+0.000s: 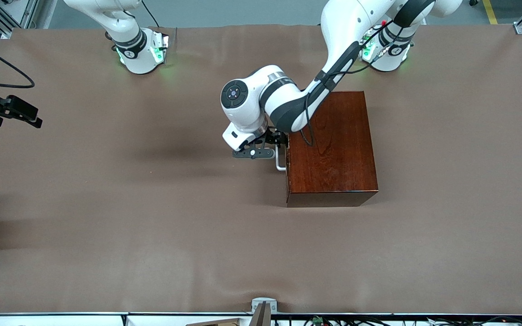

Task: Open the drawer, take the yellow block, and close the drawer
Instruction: 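Pull the drawer out of the wooden box with the left gripper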

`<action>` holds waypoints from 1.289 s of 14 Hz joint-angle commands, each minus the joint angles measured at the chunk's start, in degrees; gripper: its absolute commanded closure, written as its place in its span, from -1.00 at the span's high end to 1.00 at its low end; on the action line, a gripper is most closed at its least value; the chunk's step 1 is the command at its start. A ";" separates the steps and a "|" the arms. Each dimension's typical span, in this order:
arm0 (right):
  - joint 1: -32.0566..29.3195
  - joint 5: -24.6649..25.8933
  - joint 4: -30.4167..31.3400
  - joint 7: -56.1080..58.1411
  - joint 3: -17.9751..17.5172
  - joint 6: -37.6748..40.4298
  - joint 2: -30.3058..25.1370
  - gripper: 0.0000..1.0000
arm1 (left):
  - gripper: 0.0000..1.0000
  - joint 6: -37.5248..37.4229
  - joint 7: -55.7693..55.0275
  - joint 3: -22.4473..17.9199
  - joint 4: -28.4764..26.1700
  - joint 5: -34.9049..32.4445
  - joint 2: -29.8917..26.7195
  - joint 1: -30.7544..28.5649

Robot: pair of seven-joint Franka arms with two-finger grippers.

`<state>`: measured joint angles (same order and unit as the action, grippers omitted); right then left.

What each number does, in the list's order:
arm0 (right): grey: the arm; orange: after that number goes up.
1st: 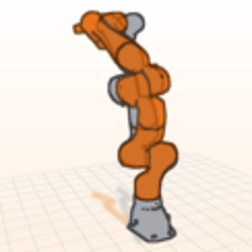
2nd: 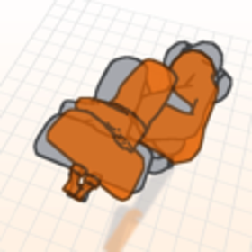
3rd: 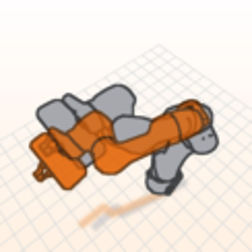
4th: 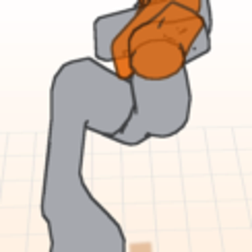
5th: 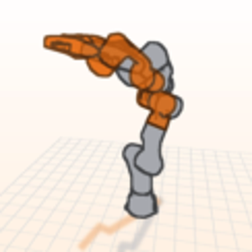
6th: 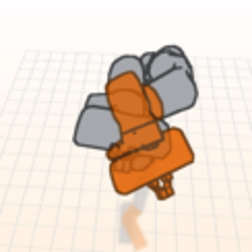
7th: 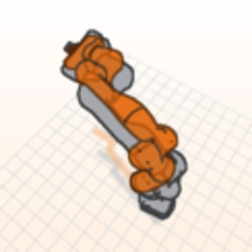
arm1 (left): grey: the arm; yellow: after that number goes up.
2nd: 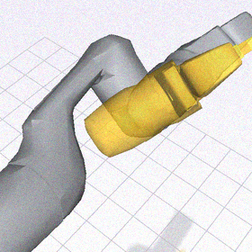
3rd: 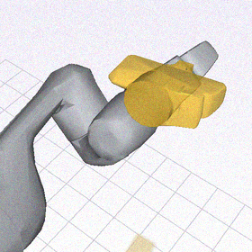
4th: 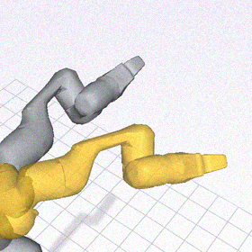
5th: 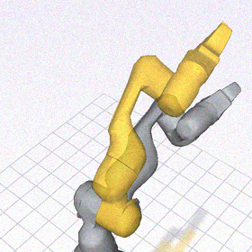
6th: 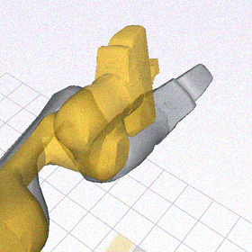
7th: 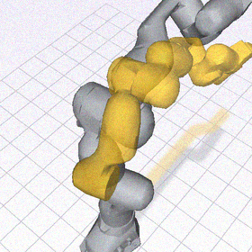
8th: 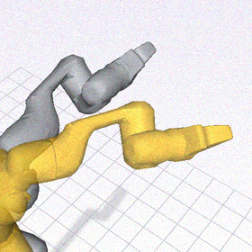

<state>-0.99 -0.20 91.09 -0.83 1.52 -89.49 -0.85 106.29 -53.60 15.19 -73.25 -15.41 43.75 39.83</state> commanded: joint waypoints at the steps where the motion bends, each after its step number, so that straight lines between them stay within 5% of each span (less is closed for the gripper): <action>1: 0.29 0.02 -0.65 -0.93 0.06 0.46 0.15 1.00 | 1.00 5.76 -1.67 0.10 1.79 -0.59 1.07 0.86; 18: 0.12 0.02 -0.65 -0.93 0.06 0.46 0.15 1.00 | 1.00 15.17 -3.88 0.89 2.05 5.03 3.10 3.15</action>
<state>-0.99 -0.20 91.08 -0.83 1.48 -89.49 -0.86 118.06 -56.46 15.69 -73.47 -12.32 44.54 41.27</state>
